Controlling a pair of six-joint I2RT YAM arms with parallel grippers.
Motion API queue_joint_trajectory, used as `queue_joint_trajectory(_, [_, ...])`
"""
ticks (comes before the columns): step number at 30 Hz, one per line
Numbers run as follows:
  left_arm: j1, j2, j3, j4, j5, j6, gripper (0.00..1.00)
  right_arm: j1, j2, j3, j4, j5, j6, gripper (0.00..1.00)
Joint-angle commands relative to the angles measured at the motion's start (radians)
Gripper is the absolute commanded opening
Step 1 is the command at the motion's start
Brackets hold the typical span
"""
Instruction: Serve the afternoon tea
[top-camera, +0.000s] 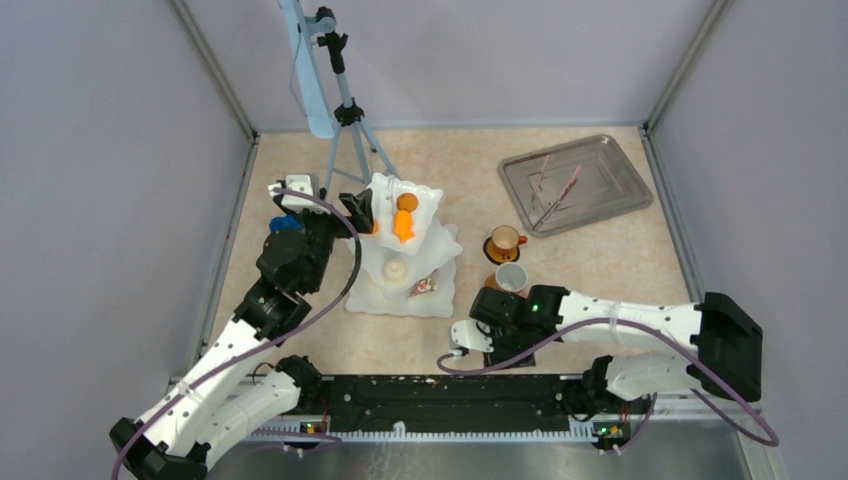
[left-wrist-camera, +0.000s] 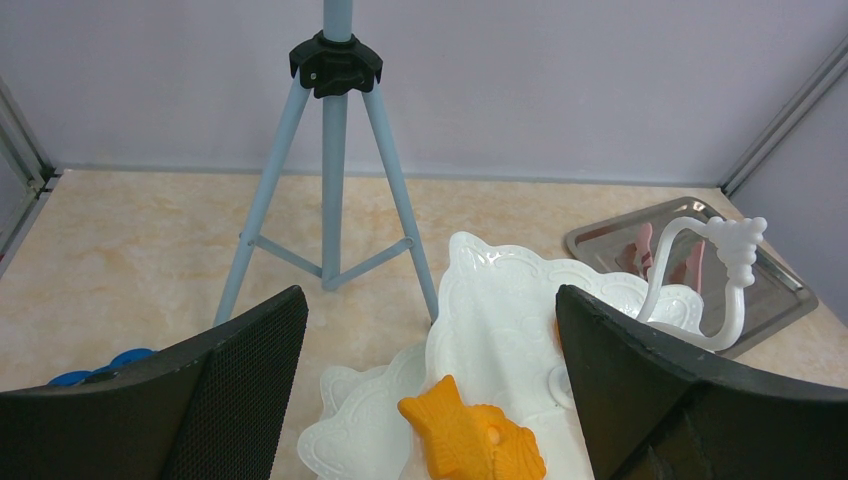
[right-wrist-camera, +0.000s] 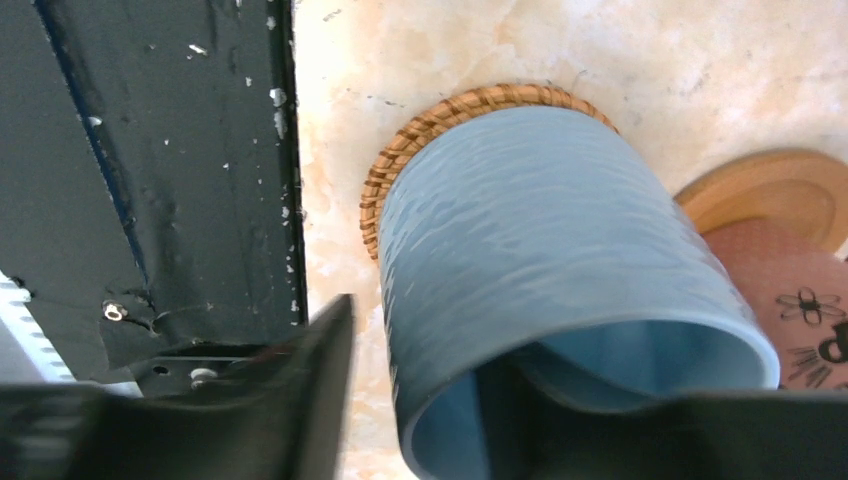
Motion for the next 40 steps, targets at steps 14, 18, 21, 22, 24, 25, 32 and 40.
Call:
queue_joint_trajectory(14, [0.003, 0.025, 0.089, 0.029, -0.001, 0.038, 0.99, -0.003, -0.311, 0.325, -0.228, 0.065, 0.031, 0.91])
queue_joint_trajectory(18, [0.003, 0.032, 0.213, -0.044, -0.007, 0.031, 0.99, -0.004, -0.45, 0.399, -0.058, 0.292, 0.168, 0.95])
queue_joint_trajectory(21, [0.004, 0.025, 0.306, -0.098, -0.02, 0.024, 0.99, -0.003, -0.552, 0.436, 0.15, 0.572, 0.323, 0.96])
queue_joint_trajectory(22, [0.004, 0.024, 0.338, -0.126, -0.023, 0.026, 0.99, -0.004, -0.566, 0.464, 0.203, 0.643, 0.362, 0.96])
queue_joint_trajectory(24, [0.004, 0.021, 0.404, -0.155, -0.022, 0.04, 0.99, -0.004, -0.577, 0.543, 0.258, 0.725, 0.432, 0.96])
queue_joint_trajectory(25, [0.003, 0.02, 0.438, -0.168, -0.022, 0.05, 0.99, -0.004, -0.577, 0.581, 0.271, 0.742, 0.436, 0.96])
queue_joint_trajectory(32, [0.004, 0.03, 0.641, -0.209, -0.036, 0.128, 0.99, -0.004, -0.63, 0.71, 0.434, 0.772, 0.389, 0.96])
queue_joint_trajectory(40, [0.003, 0.023, 0.772, -0.217, -0.04, 0.191, 0.99, -0.004, -0.729, 0.642, 0.57, 0.683, 0.325, 0.96])
